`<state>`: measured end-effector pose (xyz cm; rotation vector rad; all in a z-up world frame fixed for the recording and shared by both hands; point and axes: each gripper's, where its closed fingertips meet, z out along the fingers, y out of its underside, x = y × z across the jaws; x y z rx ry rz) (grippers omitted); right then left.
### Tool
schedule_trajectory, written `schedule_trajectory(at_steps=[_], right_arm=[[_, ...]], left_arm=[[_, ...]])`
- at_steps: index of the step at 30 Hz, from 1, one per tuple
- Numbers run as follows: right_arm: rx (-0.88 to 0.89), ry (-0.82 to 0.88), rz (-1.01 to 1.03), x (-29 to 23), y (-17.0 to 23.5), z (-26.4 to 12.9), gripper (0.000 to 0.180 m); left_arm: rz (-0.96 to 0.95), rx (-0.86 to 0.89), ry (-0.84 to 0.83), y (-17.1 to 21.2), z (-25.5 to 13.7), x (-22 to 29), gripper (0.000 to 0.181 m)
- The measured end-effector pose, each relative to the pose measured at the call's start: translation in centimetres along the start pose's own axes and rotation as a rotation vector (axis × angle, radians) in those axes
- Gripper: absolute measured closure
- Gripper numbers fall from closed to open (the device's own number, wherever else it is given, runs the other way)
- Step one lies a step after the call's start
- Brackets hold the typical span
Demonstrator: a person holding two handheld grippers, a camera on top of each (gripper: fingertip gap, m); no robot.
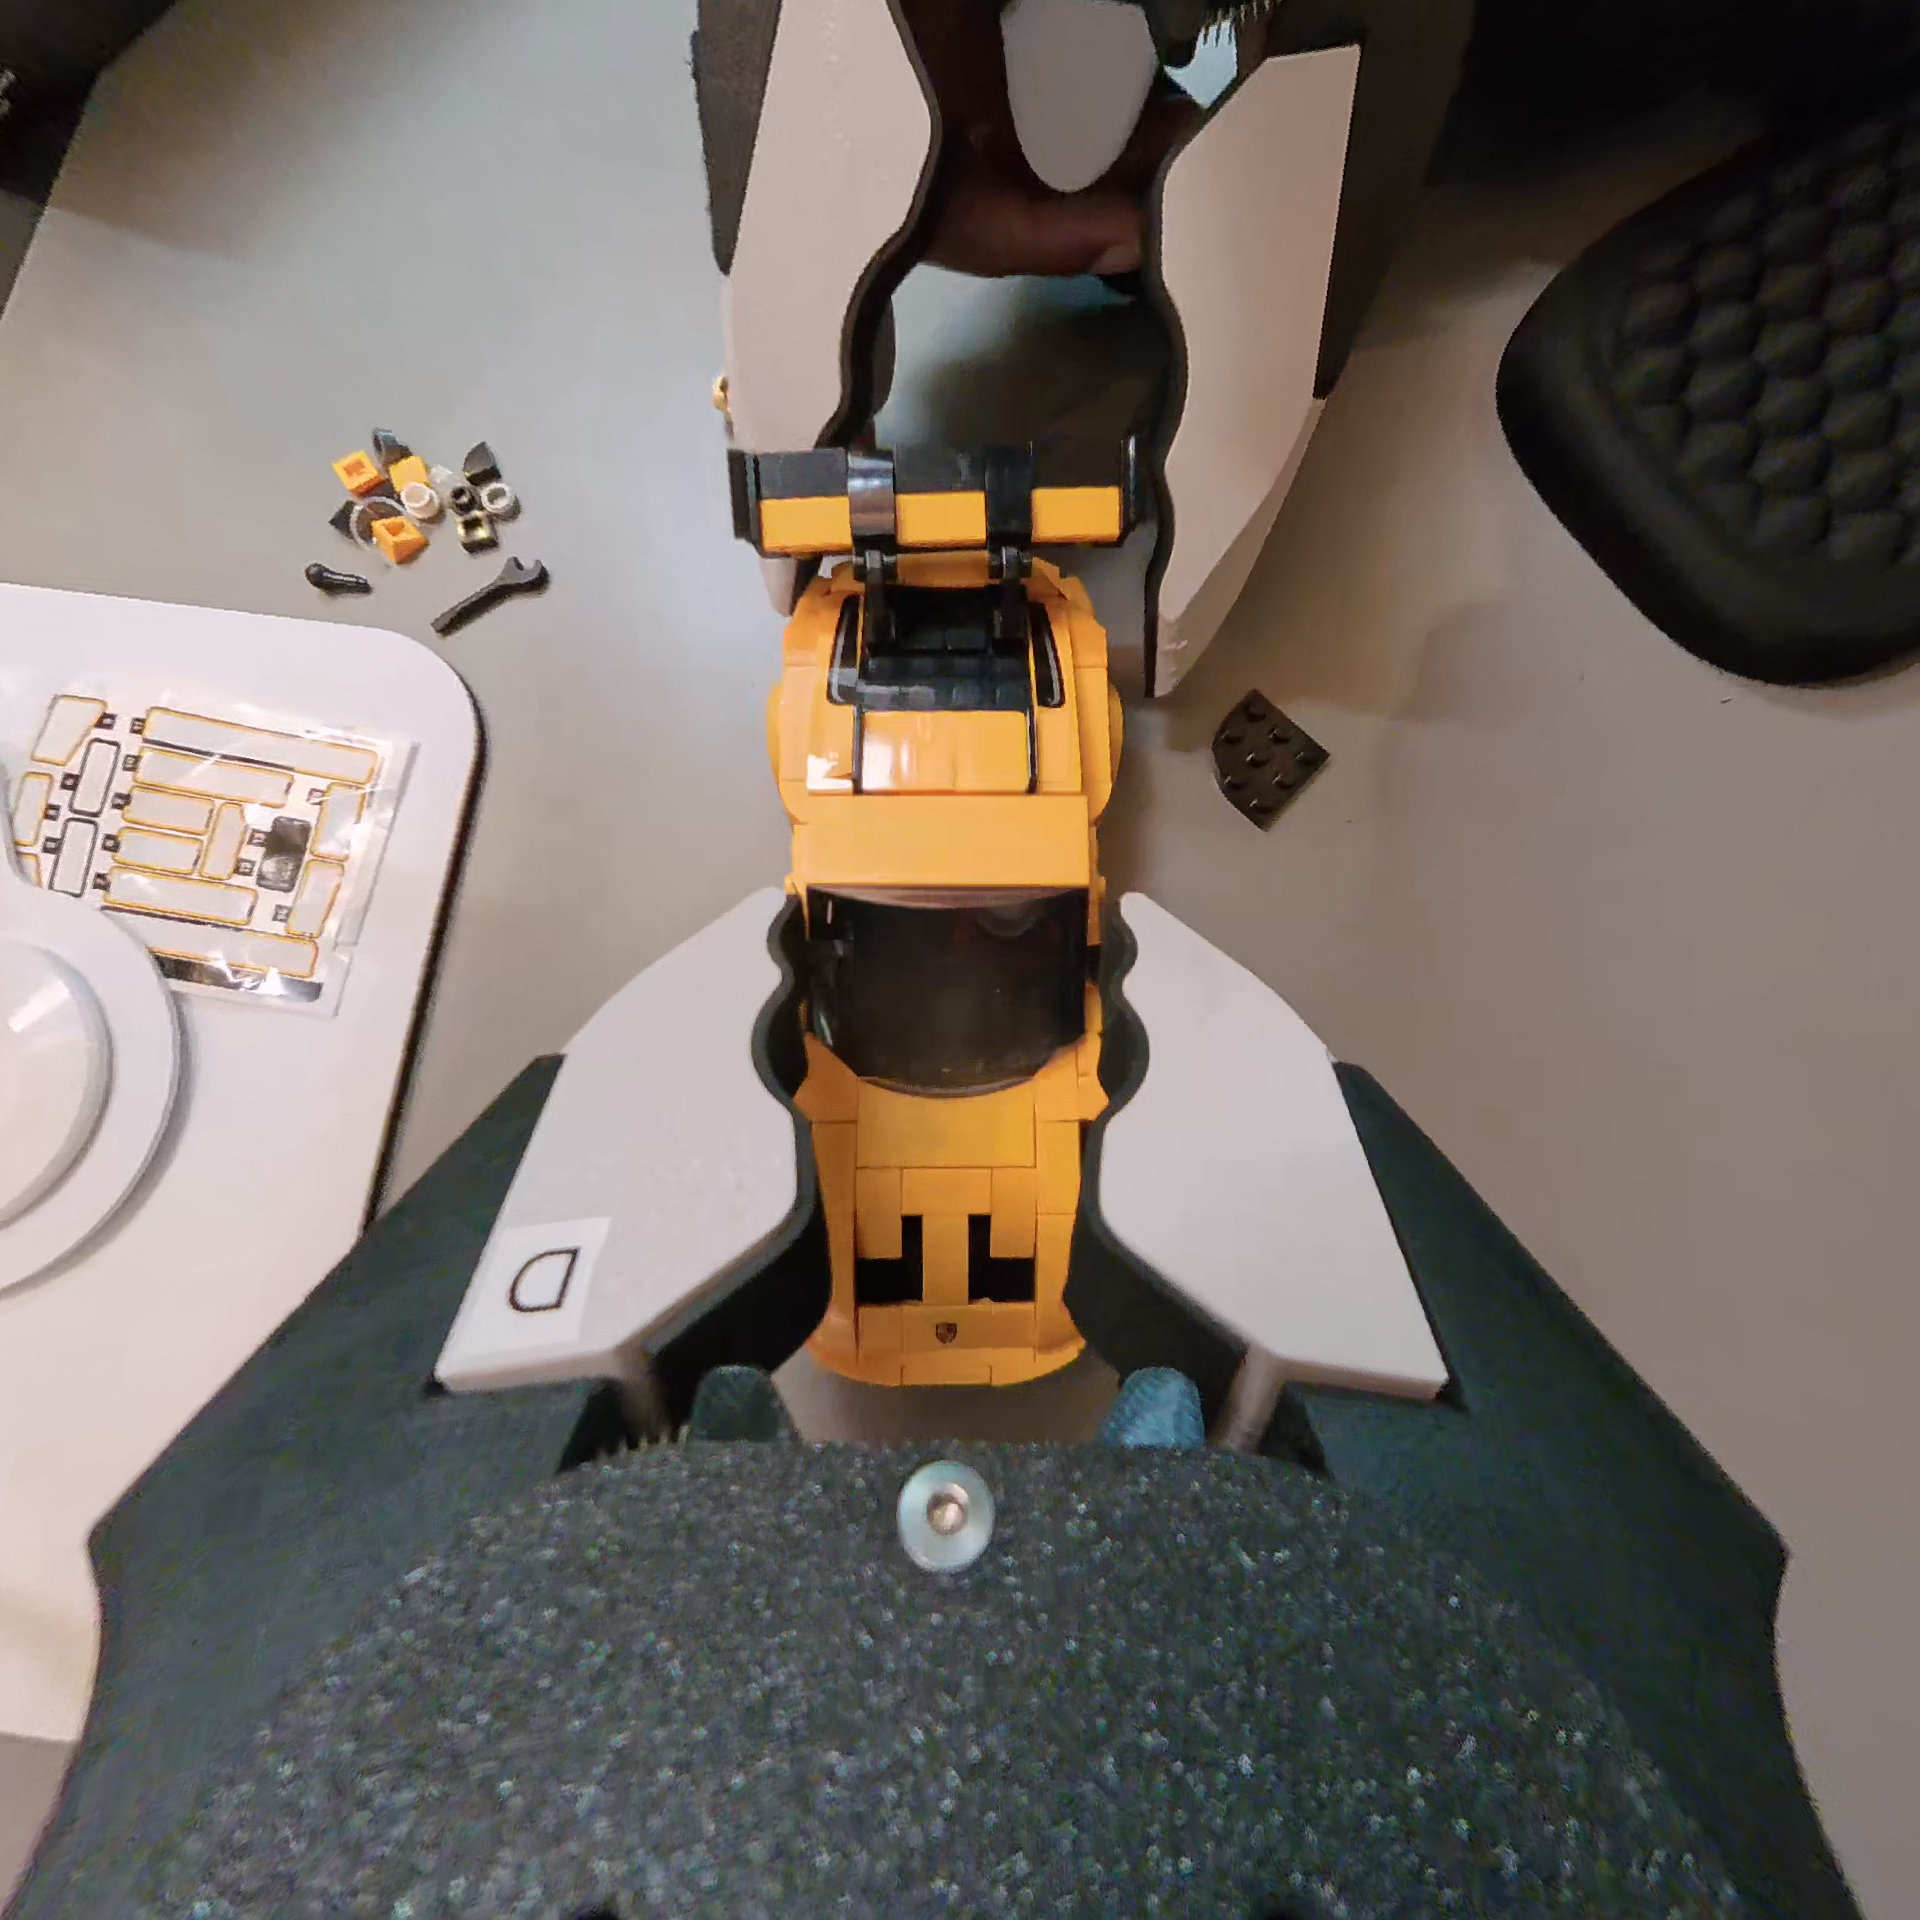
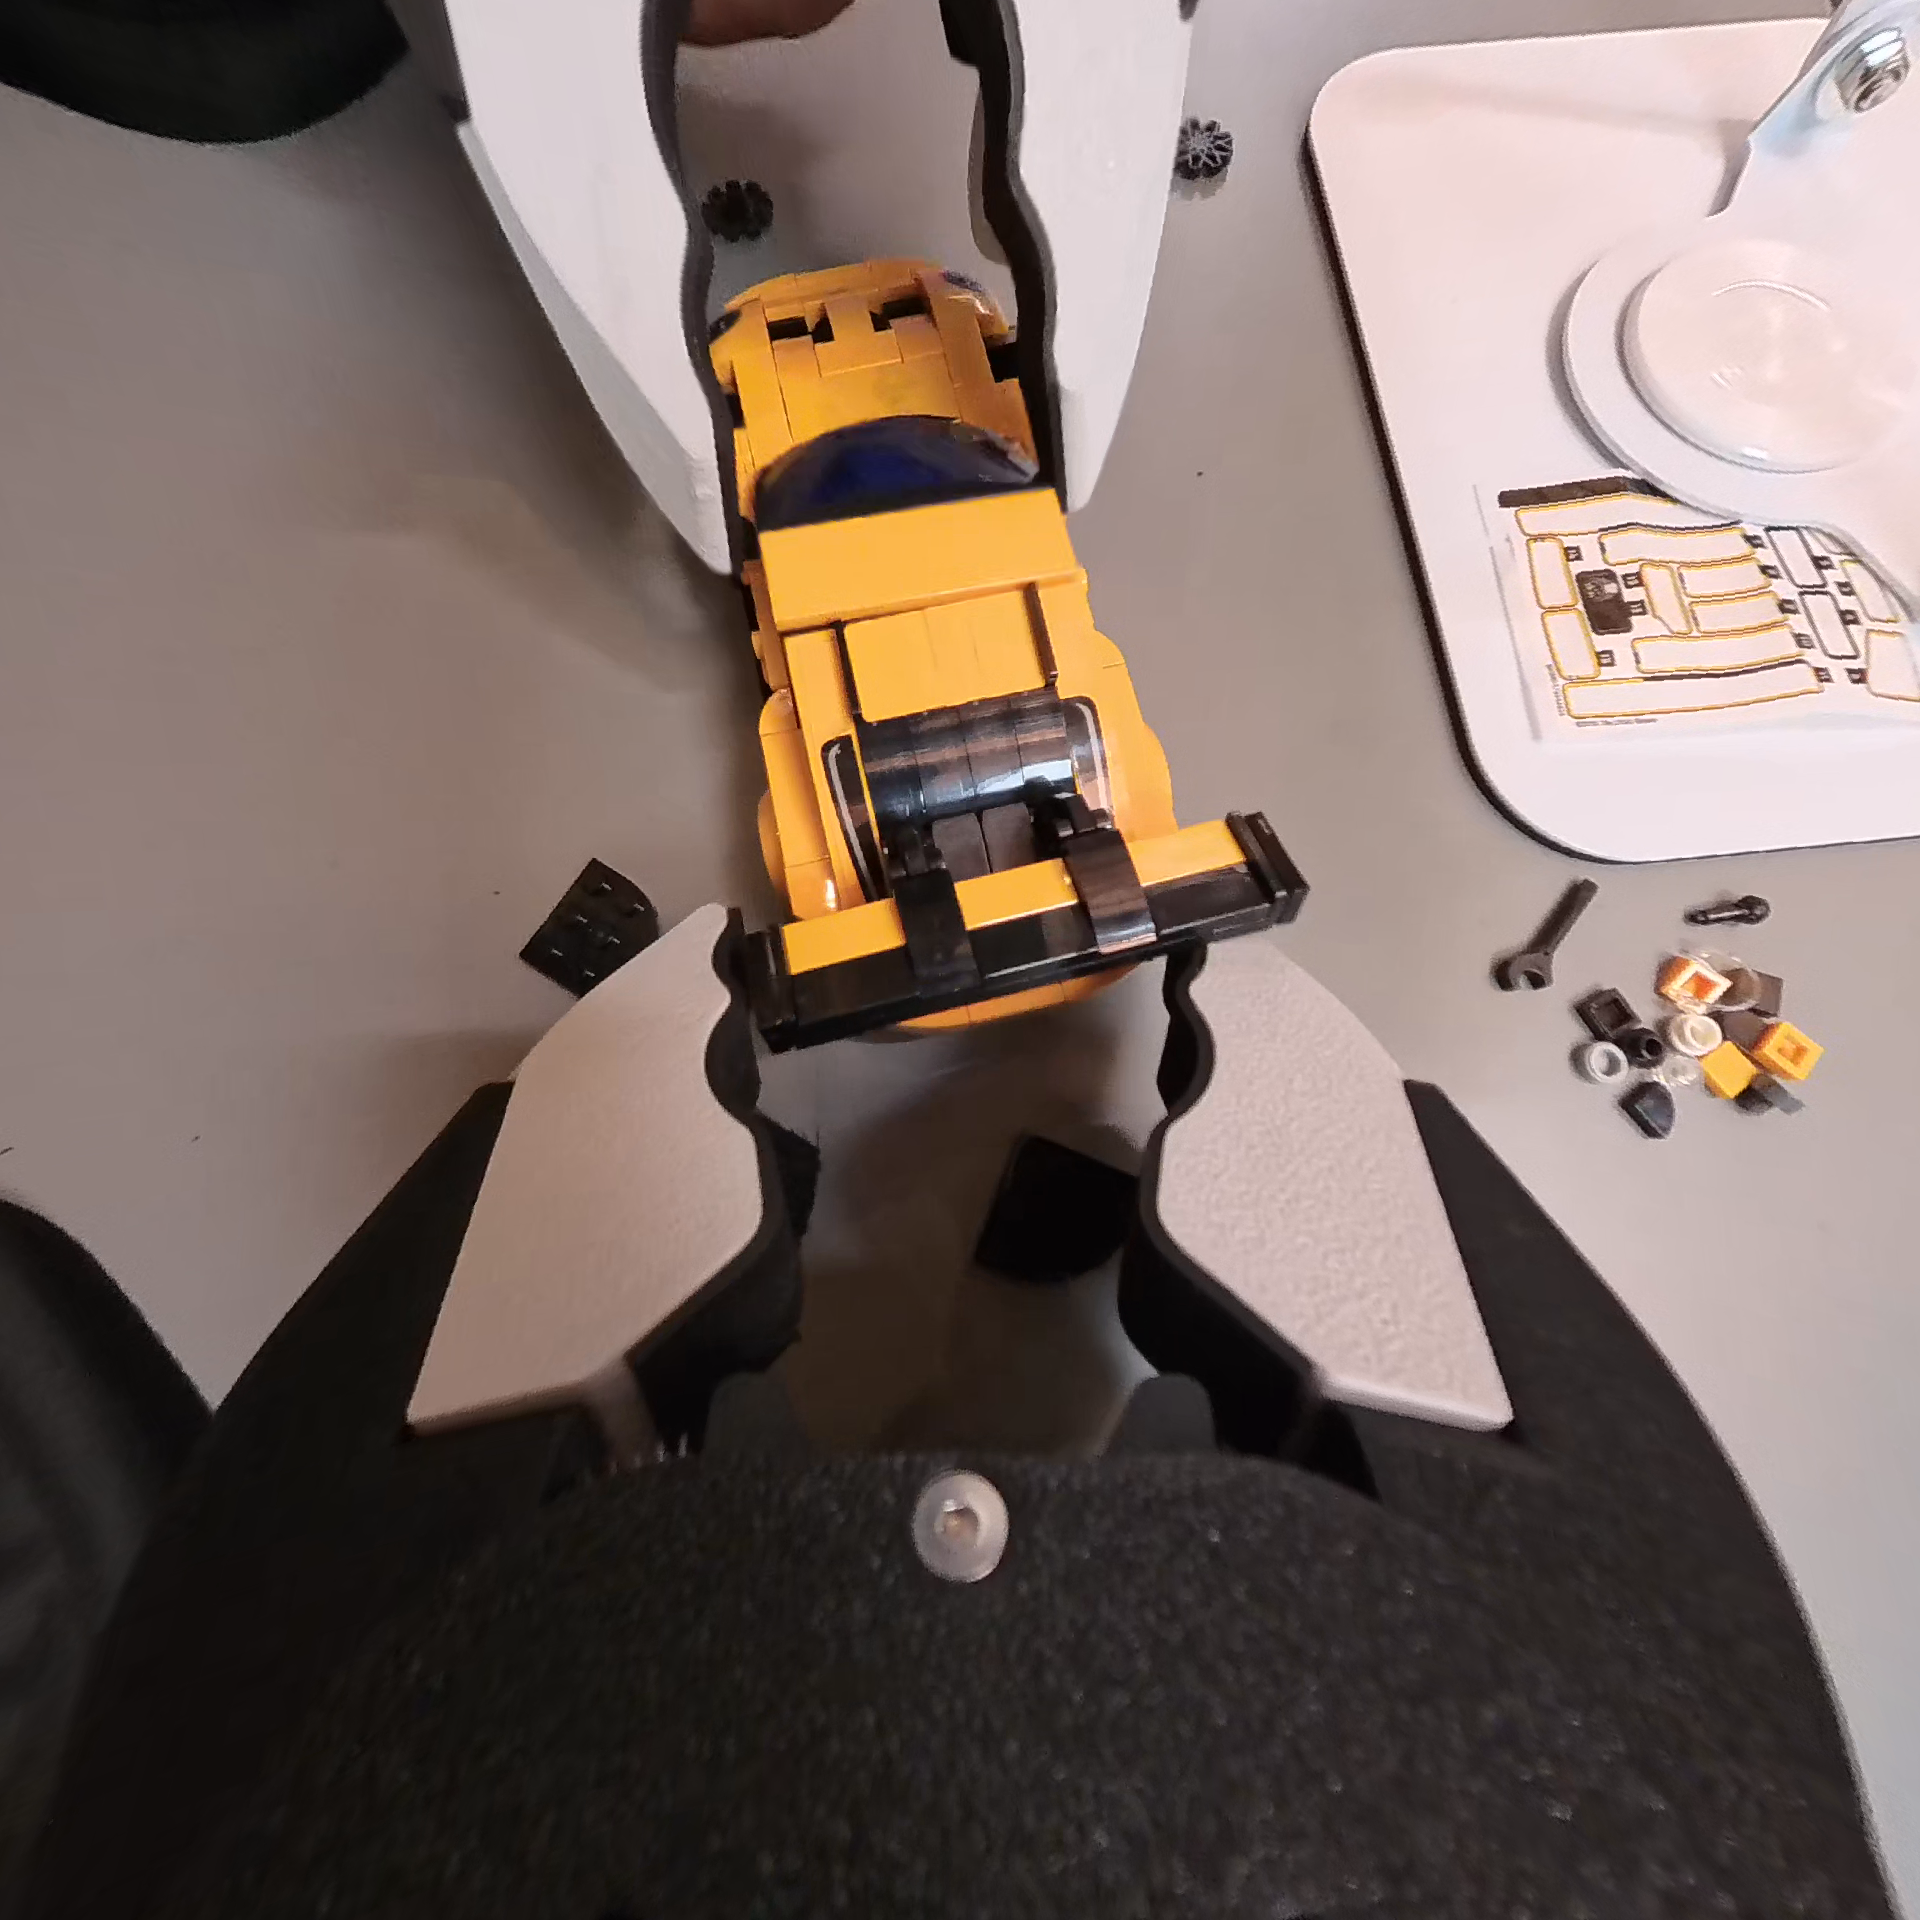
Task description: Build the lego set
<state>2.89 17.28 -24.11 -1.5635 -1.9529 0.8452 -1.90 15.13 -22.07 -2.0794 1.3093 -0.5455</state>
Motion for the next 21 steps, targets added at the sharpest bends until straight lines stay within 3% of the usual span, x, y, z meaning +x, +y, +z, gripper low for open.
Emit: schedule_trajectory(at_steps=[21], right_arm=[[0.001, 0.013, -0.005, 0.09, 0.07, 0.07, 0.105]], left_arm=[[-0.032, -0.073, 0.021, -0.68, 0.23, -0.15, 0.131]])
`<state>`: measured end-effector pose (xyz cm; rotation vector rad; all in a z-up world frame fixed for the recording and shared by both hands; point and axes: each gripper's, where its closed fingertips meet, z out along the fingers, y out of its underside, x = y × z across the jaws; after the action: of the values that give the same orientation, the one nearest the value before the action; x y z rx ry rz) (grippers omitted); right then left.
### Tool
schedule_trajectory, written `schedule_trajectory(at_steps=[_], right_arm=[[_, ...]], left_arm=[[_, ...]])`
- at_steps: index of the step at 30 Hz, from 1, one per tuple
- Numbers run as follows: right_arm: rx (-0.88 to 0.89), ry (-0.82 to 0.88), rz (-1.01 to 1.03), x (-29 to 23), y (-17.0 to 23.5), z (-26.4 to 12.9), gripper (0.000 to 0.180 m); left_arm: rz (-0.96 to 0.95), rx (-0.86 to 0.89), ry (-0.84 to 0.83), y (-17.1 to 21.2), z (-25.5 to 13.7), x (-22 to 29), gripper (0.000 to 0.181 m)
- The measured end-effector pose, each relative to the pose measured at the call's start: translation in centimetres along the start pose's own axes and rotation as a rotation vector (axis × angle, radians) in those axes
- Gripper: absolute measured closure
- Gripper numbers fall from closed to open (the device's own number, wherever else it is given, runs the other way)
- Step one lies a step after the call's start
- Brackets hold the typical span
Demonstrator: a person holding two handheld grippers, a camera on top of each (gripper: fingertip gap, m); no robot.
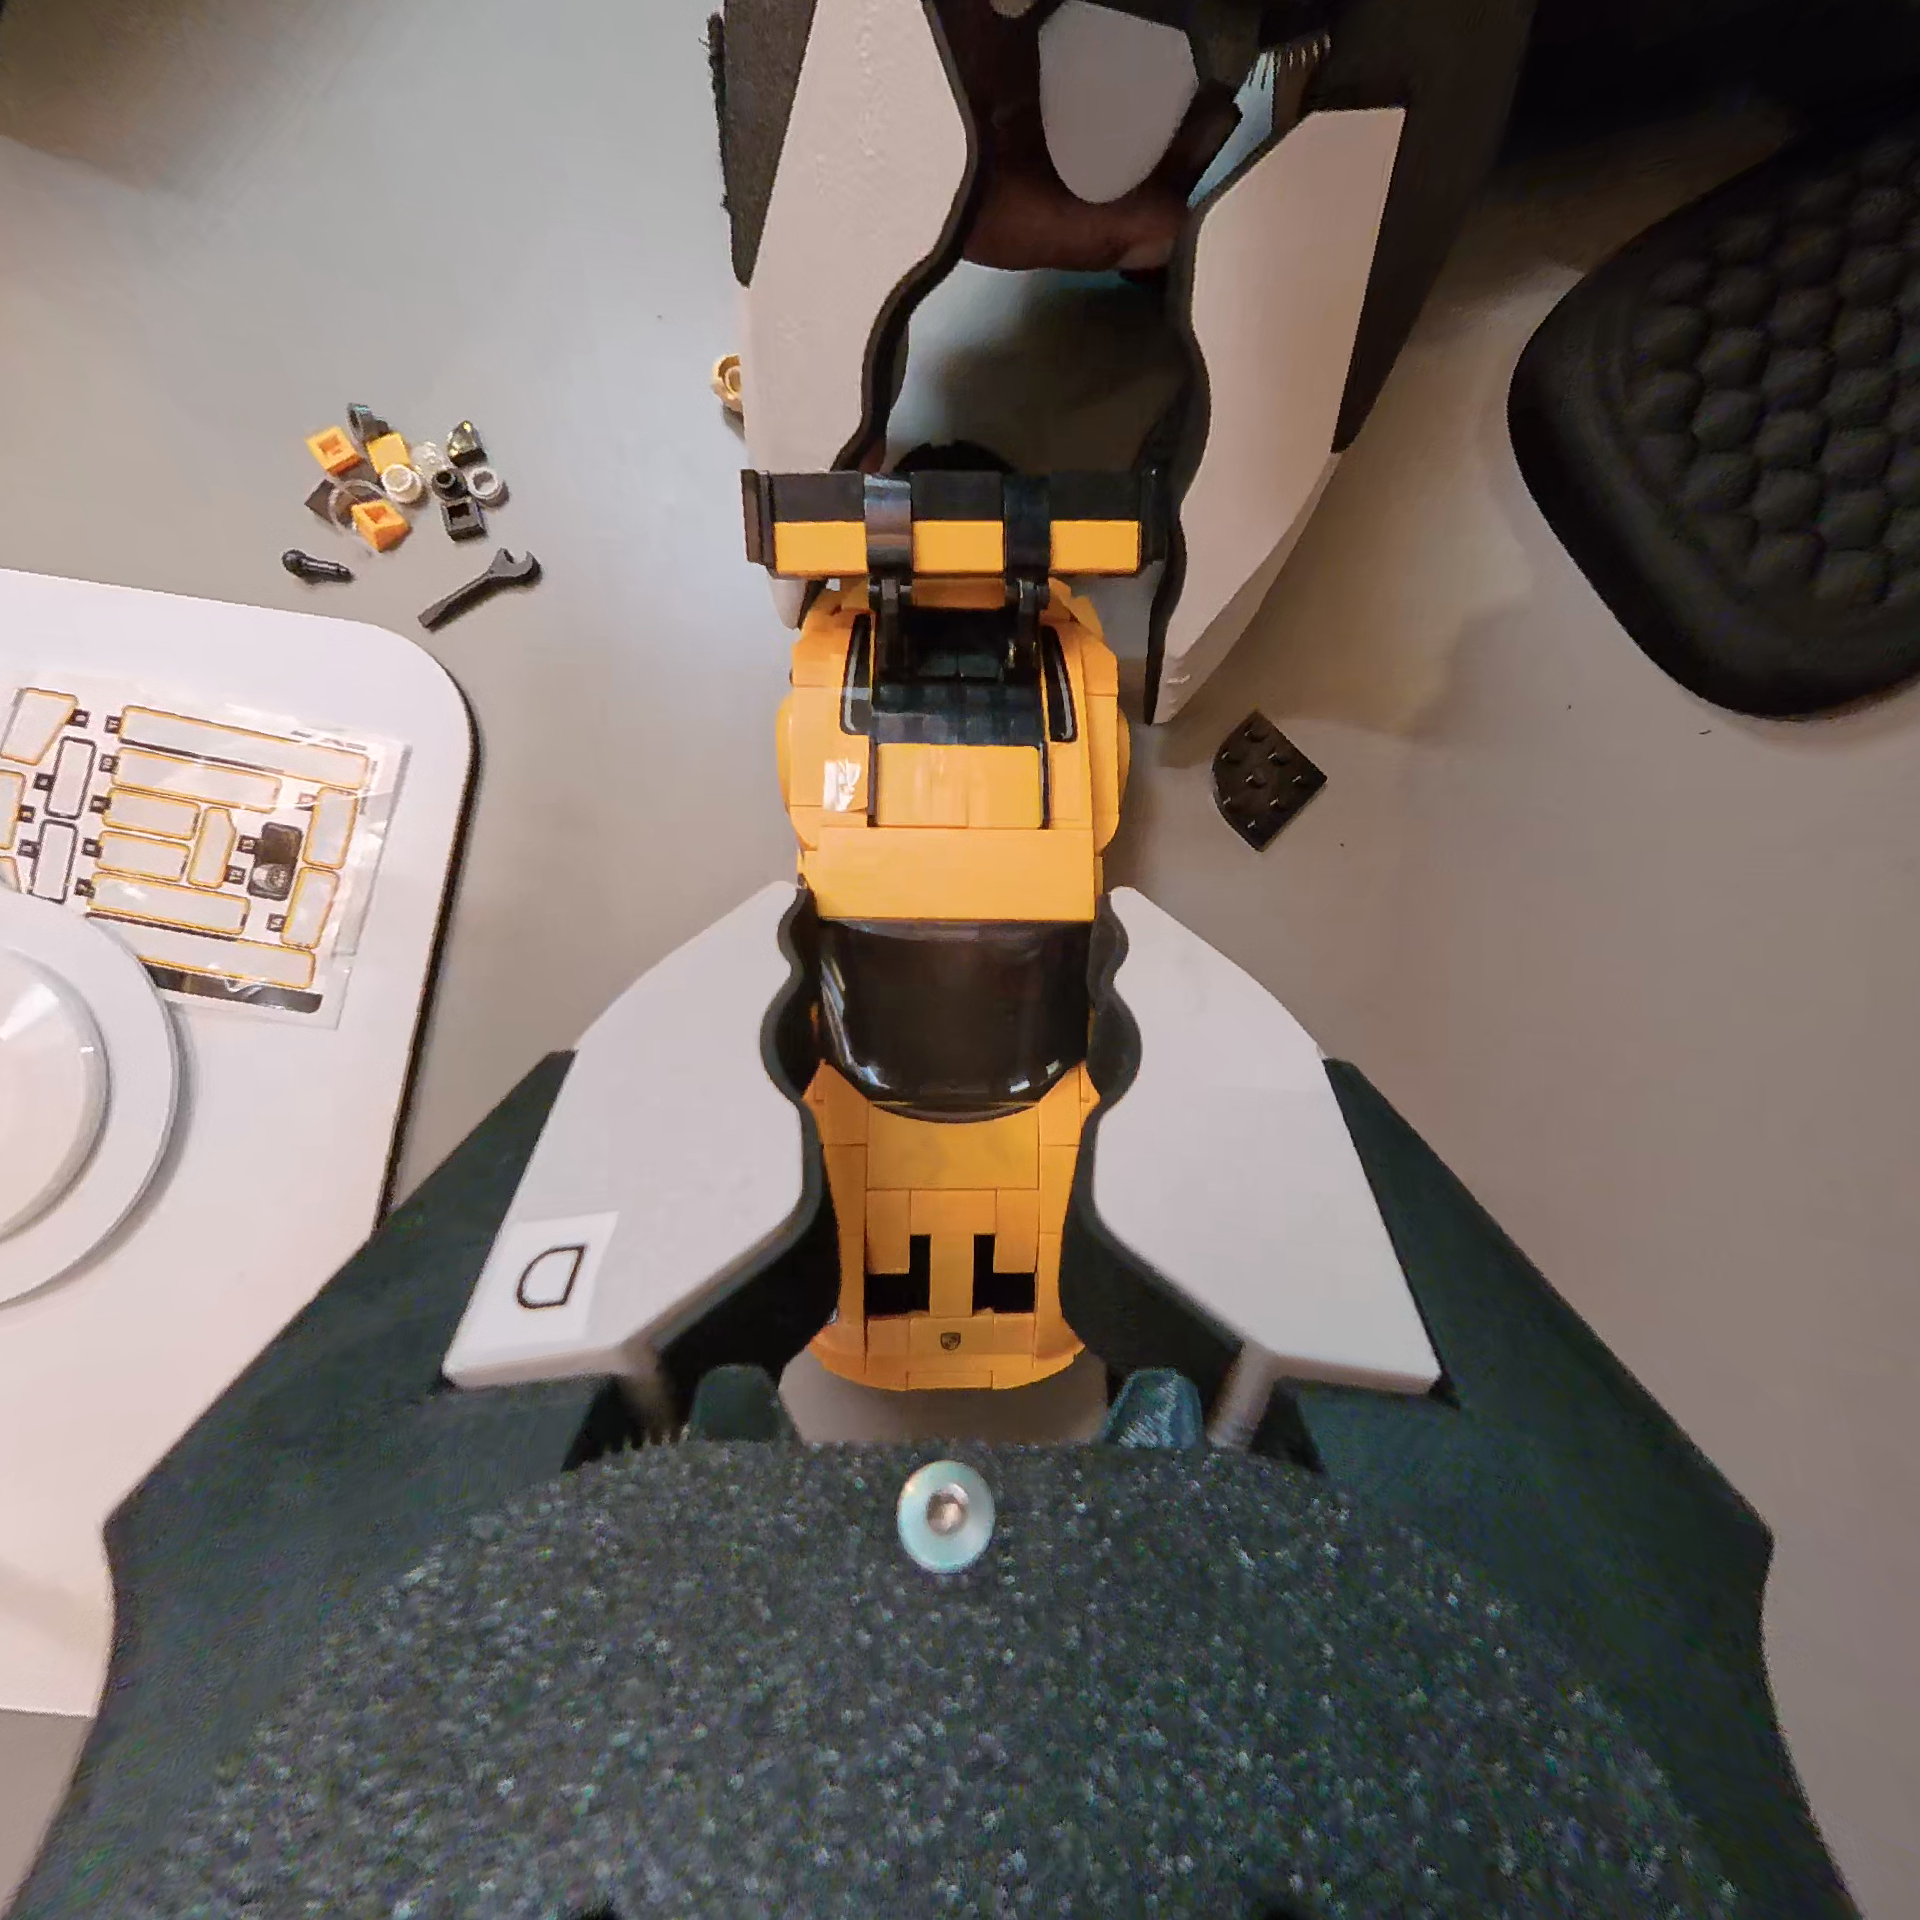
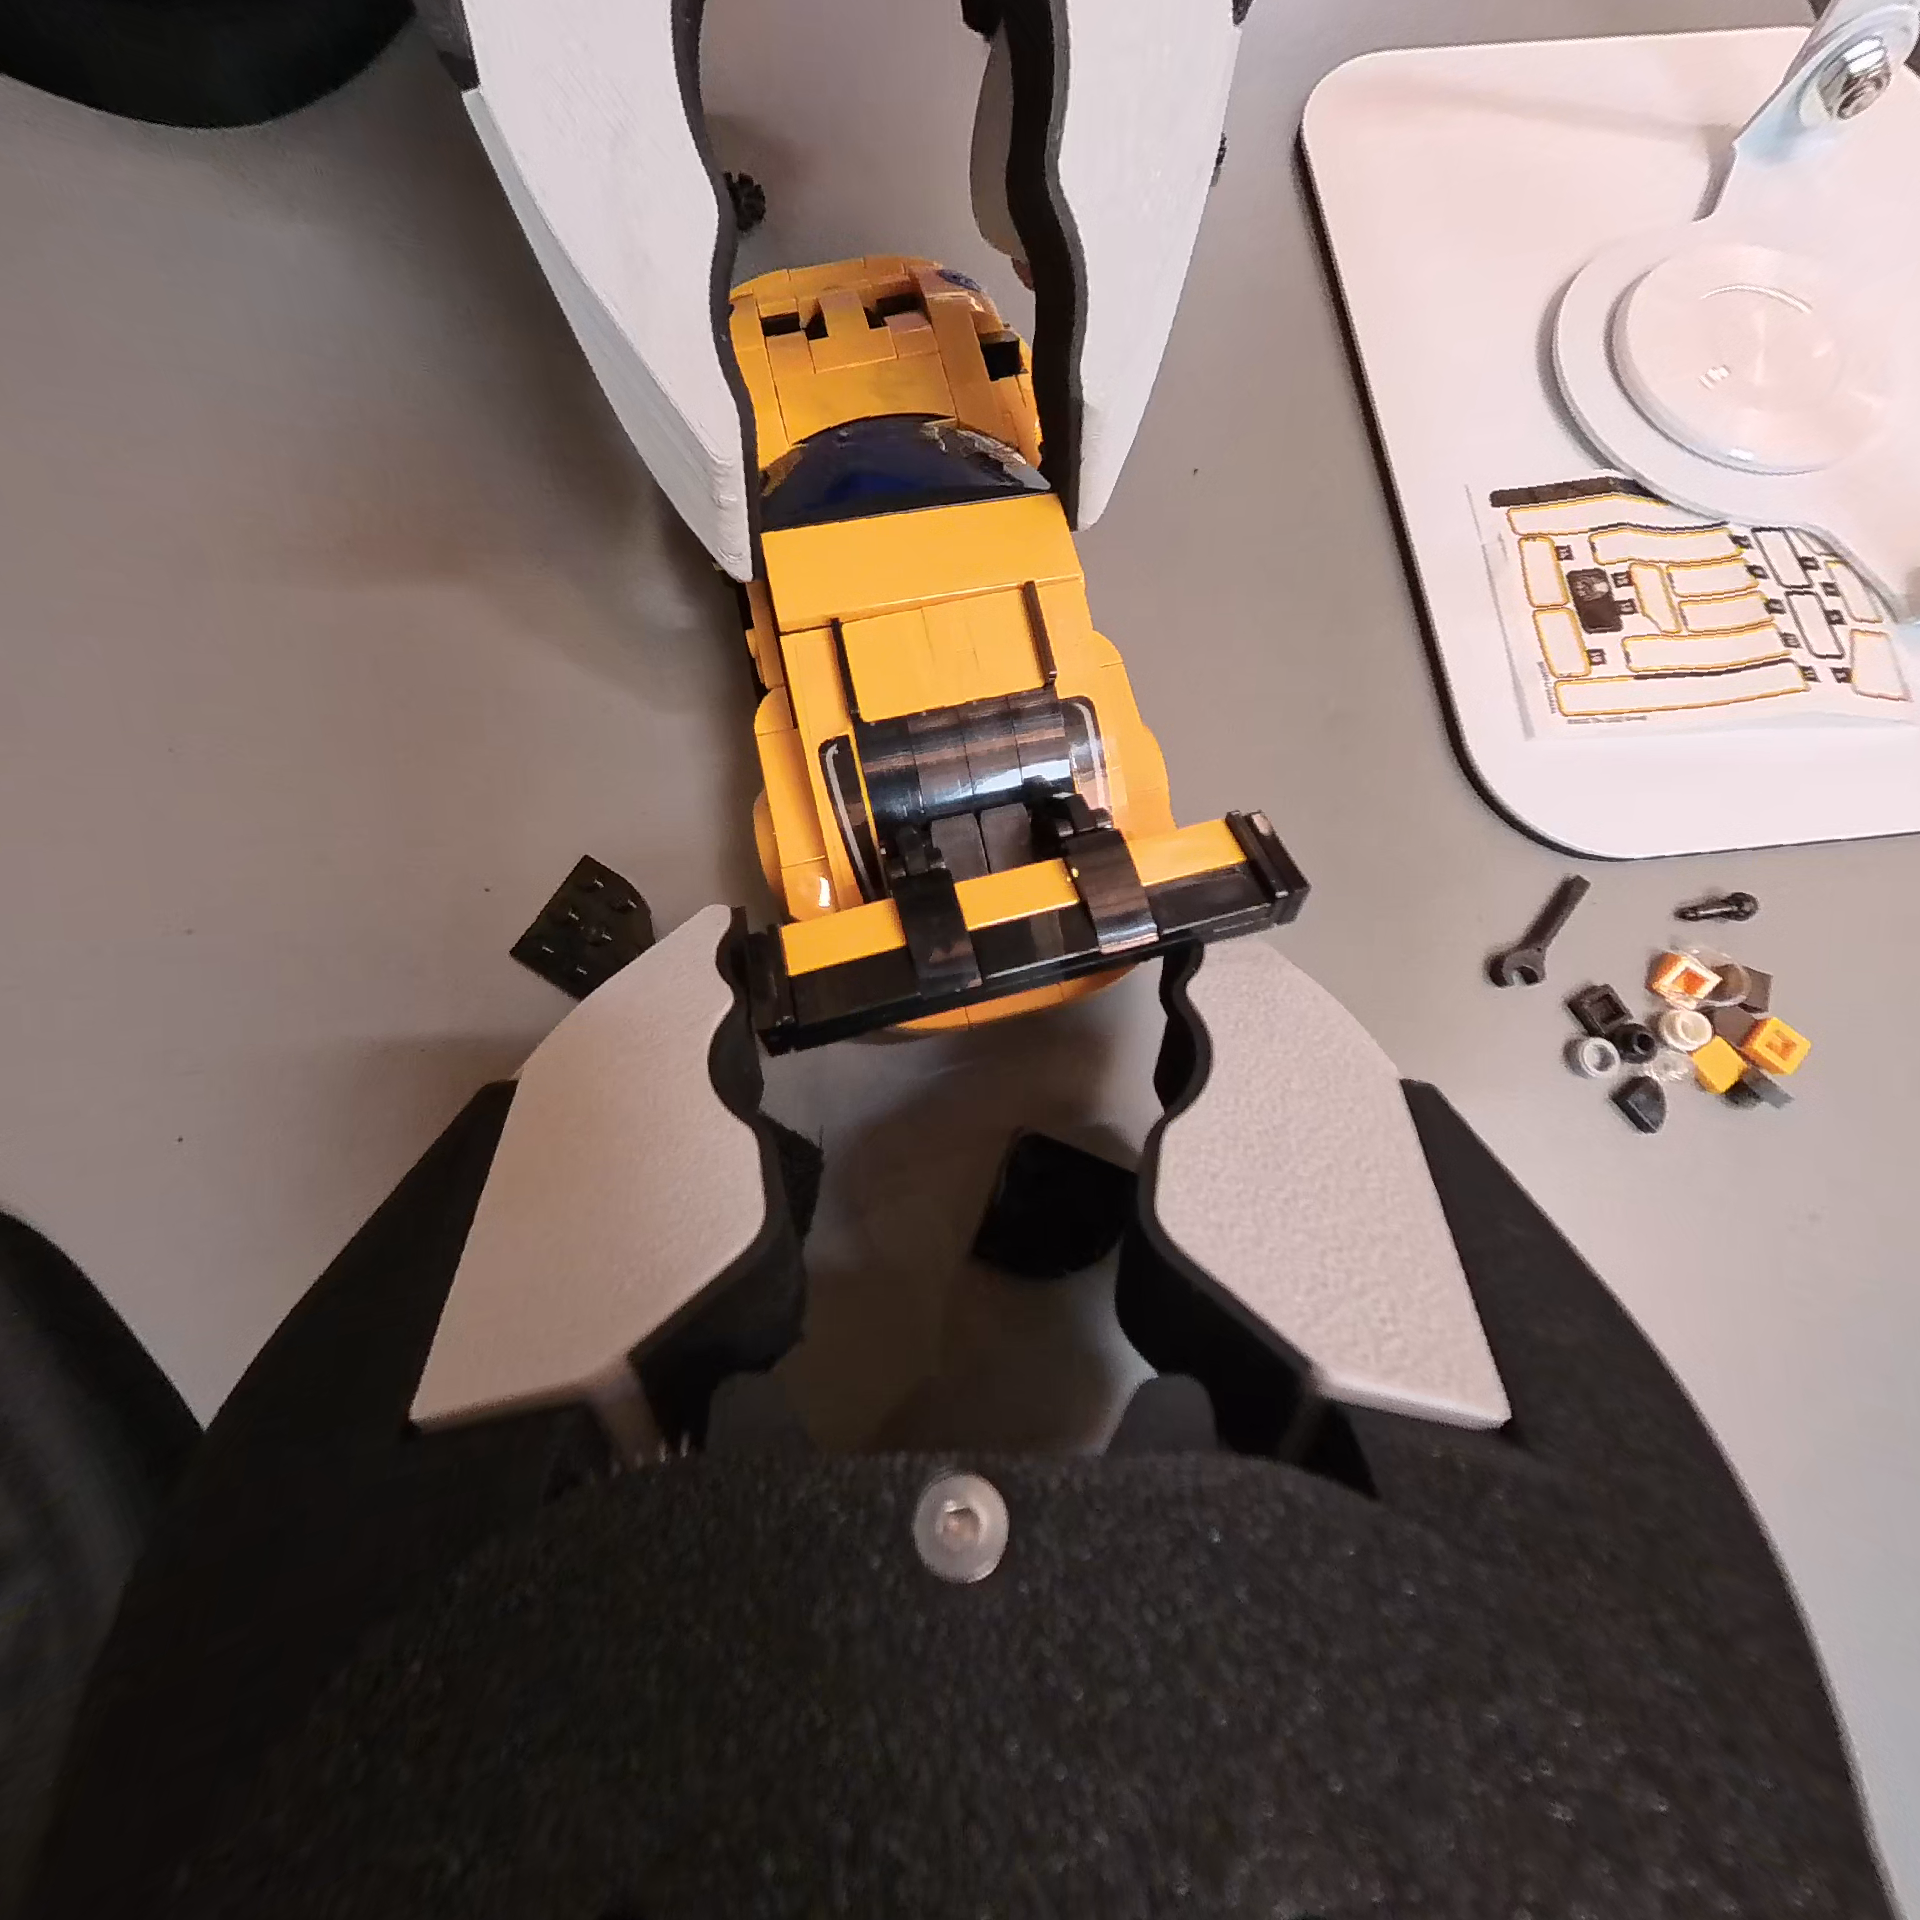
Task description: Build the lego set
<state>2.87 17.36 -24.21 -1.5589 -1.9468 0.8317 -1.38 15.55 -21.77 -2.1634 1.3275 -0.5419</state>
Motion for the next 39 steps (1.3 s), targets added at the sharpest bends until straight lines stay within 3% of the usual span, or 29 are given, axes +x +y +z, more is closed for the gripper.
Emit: schedule_trajectory(at_steps=[8, 18, 25, 30, 39], right_arm=[[0.002, 0.012, 0.000, 0.0, -0.1, 0.2, 0.104], [-0.001, 0.019, 0.000, 0.1, 0.0, 0.2, 0.104], [0.006, 0.019, 0.000, 0.1, -0.2, 0.0, 0.101], [-0.001, 0.013, -0.001, 0.0, 0.0, 0.1, 0.101], [-0.008, 0.004, -0.003, -0.2, 0.0, 0.5, 0.100]], left_arm=[[0.007, 0.013, 0.010, 0.1, 0.0, 0.0, 0.130], [-0.011, 0.154, 0.005, -0.4, 0.1, 0.0, 0.131], [0.009, 0.169, 0.016, -0.8, -0.6, 0.5, 0.119], [0.026, 0.068, -0.003, 1.0, -2.5, 0.1, 0.143], [0.017, -0.033, 0.035, 2.9, -1.5, -0.1, 0.145]])
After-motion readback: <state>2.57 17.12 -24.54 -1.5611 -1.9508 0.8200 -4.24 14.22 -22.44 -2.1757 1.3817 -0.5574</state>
